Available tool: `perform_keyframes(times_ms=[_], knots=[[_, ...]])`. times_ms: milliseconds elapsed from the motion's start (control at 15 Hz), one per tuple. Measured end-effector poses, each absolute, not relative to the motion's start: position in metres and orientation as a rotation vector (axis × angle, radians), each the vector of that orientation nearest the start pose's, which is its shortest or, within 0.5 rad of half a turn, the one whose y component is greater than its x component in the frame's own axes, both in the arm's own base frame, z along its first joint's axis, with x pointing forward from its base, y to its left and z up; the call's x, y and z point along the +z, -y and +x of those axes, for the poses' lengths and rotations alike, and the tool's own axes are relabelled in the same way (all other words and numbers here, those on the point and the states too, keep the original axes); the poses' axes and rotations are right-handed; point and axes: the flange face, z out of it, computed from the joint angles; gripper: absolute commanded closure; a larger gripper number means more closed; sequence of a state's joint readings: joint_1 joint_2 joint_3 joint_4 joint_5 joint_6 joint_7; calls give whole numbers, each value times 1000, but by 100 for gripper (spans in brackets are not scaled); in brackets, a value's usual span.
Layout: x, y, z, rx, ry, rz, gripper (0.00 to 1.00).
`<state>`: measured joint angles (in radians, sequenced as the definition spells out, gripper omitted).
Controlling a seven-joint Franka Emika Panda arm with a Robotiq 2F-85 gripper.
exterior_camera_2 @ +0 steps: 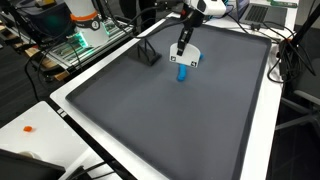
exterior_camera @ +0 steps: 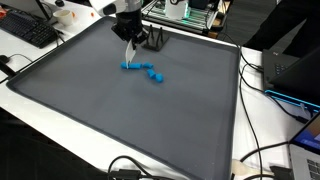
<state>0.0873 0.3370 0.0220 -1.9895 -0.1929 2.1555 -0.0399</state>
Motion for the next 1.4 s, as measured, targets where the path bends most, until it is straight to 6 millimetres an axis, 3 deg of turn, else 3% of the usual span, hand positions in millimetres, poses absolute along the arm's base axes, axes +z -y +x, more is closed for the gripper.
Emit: perform_keyframes(times_ms=[667,1400], knots=[[257,-57,605,245,473,-3260,99],[238,-56,609,256,483,-3261,99]])
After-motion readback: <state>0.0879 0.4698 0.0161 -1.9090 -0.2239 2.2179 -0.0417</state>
